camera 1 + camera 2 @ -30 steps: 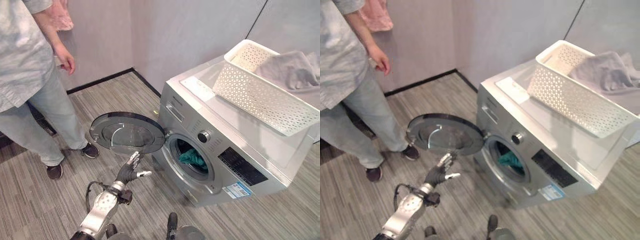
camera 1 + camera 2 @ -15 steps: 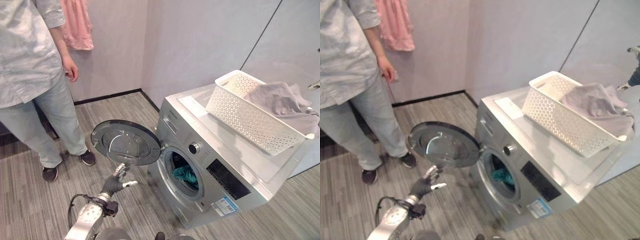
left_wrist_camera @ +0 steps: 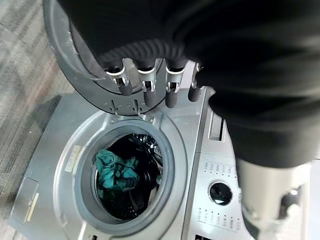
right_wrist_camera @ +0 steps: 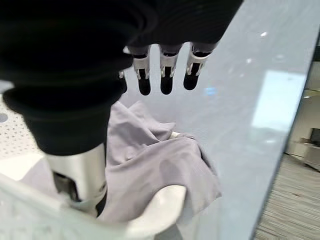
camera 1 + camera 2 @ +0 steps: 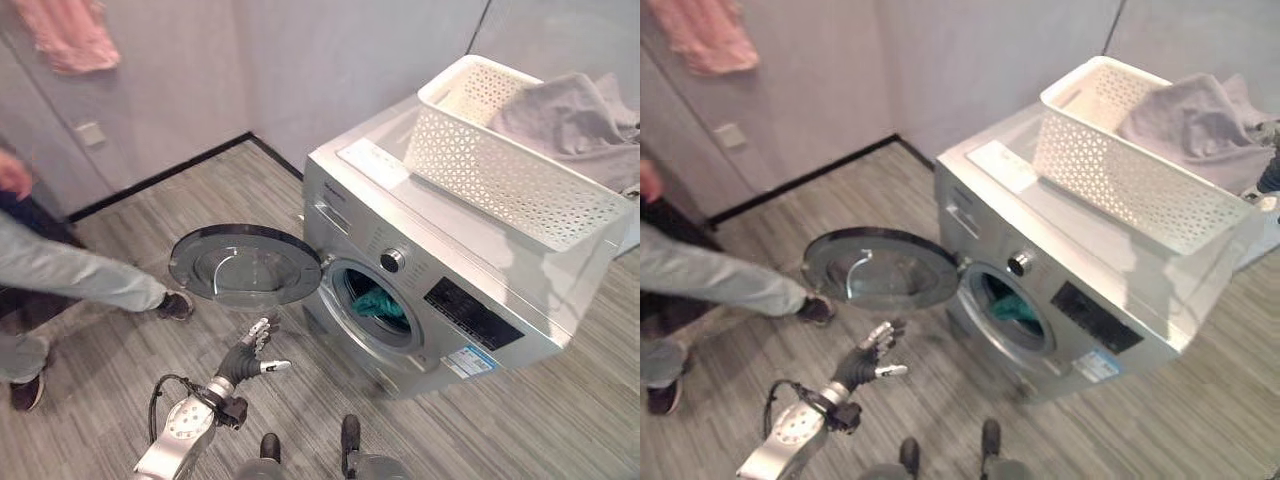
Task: Grab the laundry basket,head to the washer,open it,put in the laundry and shut it.
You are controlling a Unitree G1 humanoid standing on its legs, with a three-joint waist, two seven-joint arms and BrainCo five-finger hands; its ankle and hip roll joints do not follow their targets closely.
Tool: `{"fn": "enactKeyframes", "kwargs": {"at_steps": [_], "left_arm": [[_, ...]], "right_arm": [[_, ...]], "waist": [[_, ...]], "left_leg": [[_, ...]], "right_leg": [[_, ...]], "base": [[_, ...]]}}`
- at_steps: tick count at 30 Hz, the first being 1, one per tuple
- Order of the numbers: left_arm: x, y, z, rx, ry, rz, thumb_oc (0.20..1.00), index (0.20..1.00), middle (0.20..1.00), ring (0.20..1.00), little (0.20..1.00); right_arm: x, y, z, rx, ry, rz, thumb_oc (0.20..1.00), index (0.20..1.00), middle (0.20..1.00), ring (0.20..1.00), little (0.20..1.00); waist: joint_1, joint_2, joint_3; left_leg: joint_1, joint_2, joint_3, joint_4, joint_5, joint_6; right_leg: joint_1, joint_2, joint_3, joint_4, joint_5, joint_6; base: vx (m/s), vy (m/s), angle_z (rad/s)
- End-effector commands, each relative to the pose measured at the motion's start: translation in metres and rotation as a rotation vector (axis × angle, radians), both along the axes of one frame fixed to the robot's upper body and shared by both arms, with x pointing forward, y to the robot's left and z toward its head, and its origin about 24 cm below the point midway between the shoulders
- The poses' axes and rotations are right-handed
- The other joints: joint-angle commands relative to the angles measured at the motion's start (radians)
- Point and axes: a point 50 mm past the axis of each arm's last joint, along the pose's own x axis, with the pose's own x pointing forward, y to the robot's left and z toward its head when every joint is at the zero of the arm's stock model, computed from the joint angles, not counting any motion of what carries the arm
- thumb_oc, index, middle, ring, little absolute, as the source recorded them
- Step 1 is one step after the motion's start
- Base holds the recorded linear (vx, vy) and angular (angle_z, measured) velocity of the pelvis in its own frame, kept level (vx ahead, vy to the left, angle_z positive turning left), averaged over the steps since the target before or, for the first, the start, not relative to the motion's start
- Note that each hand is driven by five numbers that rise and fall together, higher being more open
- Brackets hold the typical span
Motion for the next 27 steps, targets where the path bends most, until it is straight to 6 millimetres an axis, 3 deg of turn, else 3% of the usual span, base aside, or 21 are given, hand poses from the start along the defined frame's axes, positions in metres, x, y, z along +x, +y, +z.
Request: {"fn": "enactKeyframes", "kwargs": {"at_steps": [1,4,7,8,10,11,13,16,17,19,21,22,24,27], "left_arm": [[-0.004,0.003,0.021,0.013,-0.112,-0.038,1.000,1.000,1.000,1.000,1.000],[-0.003,0.003,0.022,0.021,-0.116,-0.051,1.000,1.000,1.000,1.000,1.000],[-0.002,0.003,0.021,0.039,-0.105,-0.067,1.000,1.000,1.000,1.000,1.000],[-0.001,0.004,0.022,0.047,-0.112,-0.073,1.000,1.000,1.000,1.000,1.000],[0.001,0.003,0.024,0.045,-0.118,-0.078,1.000,1.000,1.000,1.000,1.000],[0.004,0.003,0.027,0.037,-0.134,-0.072,1.000,1.000,1.000,1.000,1.000],[0.007,0.004,0.029,0.034,-0.149,-0.056,1.000,1.000,1.000,1.000,1.000],[0.010,0.006,0.031,0.033,-0.165,-0.019,1.000,1.000,1.000,1.000,1.000],[0.011,0.002,0.027,0.021,-0.161,-0.007,1.000,1.000,1.000,1.000,1.000],[0.013,0.001,0.028,0.024,-0.166,-0.005,1.000,1.000,1.000,1.000,1.000],[0.009,0.001,0.025,0.027,-0.160,0.002,1.000,1.000,1.000,1.000,1.000],[0.008,0.001,0.025,0.029,-0.159,0.001,1.000,1.000,1.000,1.000,1.000],[0.002,0.001,0.021,0.029,-0.135,-0.011,1.000,1.000,1.000,1.000,1.000],[-0.001,0.000,0.019,0.030,-0.123,-0.021,1.000,1.000,1.000,1.000,1.000]], "right_arm": [[0.007,0.006,0.012,-0.040,-0.019,-0.018,1.000,1.000,1.000,1.000,1.000],[0.008,0.004,0.011,-0.032,-0.022,-0.042,1.000,1.000,1.000,1.000,1.000],[0.002,-0.004,0.014,0.000,-0.046,-0.078,1.000,1.000,1.000,1.000,1.000],[0.000,-0.006,0.018,0.005,-0.060,-0.081,1.000,1.000,1.000,1.000,1.000],[-0.002,-0.007,0.021,0.010,-0.070,-0.082,1.000,1.000,1.000,1.000,1.000],[-0.005,-0.010,0.027,0.014,-0.093,-0.089,1.000,1.000,1.000,1.000,1.000],[-0.007,-0.011,0.028,0.019,-0.107,-0.095,1.000,1.000,1.000,1.000,1.000],[-0.008,-0.011,0.031,0.007,-0.119,-0.091,1.000,1.000,1.000,1.000,1.000],[-0.016,-0.017,0.032,0.001,-0.123,-0.107,1.000,1.000,1.000,1.000,1.000],[-0.020,-0.020,0.034,0.004,-0.138,-0.108,1.000,1.000,1.000,1.000,1.000],[-0.028,-0.029,0.024,0.040,-0.141,-0.129,1.000,1.000,1.000,1.000,1.000],[-0.028,-0.029,0.024,0.041,-0.140,-0.129,1.000,1.000,1.000,1.000,1.000],[-0.029,-0.033,0.015,0.052,-0.112,-0.149,1.000,1.000,1.000,1.000,1.000],[-0.031,-0.036,0.014,0.055,-0.109,-0.165,1.000,1.000,1.000,1.000,1.000]], "waist": [[0.020,-0.072,-0.044],[0.028,-0.077,-0.046],[0.020,-0.076,-0.026],[0.017,-0.062,-0.008],[0.014,-0.053,0.000],[0.005,-0.037,0.012],[-0.002,-0.034,0.027],[-0.005,-0.041,0.043],[-0.012,-0.072,0.036],[-0.010,-0.086,0.035],[-0.011,-0.108,0.014],[-0.012,-0.107,0.014],[-0.007,-0.109,-0.011],[-0.008,-0.103,-0.019]], "left_leg": [[-0.135,0.011,-0.038,0.087,-0.052,-0.008],[-0.142,0.000,-0.033,0.087,-0.065,0.004],[-0.121,-0.035,-0.085,0.081,-0.080,0.036],[-0.117,-0.039,-0.103,0.087,-0.085,0.041],[-0.113,-0.039,-0.116,0.093,-0.094,0.040],[-0.108,-0.032,-0.137,0.103,-0.103,0.031],[-0.098,-0.019,-0.148,0.126,-0.121,0.016],[-0.069,0.003,-0.148,0.153,-0.151,-0.004],[-0.059,0.000,-0.165,0.166,-0.166,-0.021],[-0.050,0.003,-0.182,0.176,-0.175,-0.030],[-0.020,0.058,-0.218,0.178,-0.171,-0.054],[-0.019,0.060,-0.221,0.178,-0.172,-0.055],[0.010,0.110,-0.234,0.147,-0.156,-0.073],[0.019,0.127,-0.238,0.126,-0.143,-0.081]], "right_leg": [[0.092,-0.104,0.005,-0.001,-0.060,0.104],[0.088,-0.116,-0.025,-0.007,-0.048,0.113],[0.028,-0.100,0.022,0.188,-0.065,0.104],[-0.011,-0.090,0.033,0.256,-0.069,0.096],[-0.020,-0.097,0.020,0.243,-0.077,0.087],[-0.036,-0.121,0.009,0.183,-0.067,0.081],[-0.079,-0.161,0.009,0.087,-0.023,0.093],[-0.092,-0.167,-0.007,0.013,0.004,0.105],[-0.064,-0.170,0.013,0.002,0.010,0.110],[-0.052,-0.170,0.014,0.015,0.006,0.113],[-0.039,-0.128,-0.002,0.084,-0.017,0.103],[-0.037,-0.126,-0.005,0.085,-0.019,0.102],[0.010,-0.081,-0.039,0.063,-0.047,0.085],[0.028,-0.062,-0.053,0.047,-0.056,0.079]], "base": [[0.02,0.085,-0.20],[0.05,0.075,-0.14],[0.08,0.093,0.08],[0.03,0.061,0.32],[0.06,-0.037,0.25],[0.10,-0.140,0.16],[0.11,-0.187,0.20],[0.15,-0.196,0.17],[0.18,-0.234,0.15],[0.20,-0.276,0.60],[0.22,-0.344,0.91],[0.18,-0.294,0.45],[0.20,-0.300,0.22],[0.07,-0.113,0.15]]}}
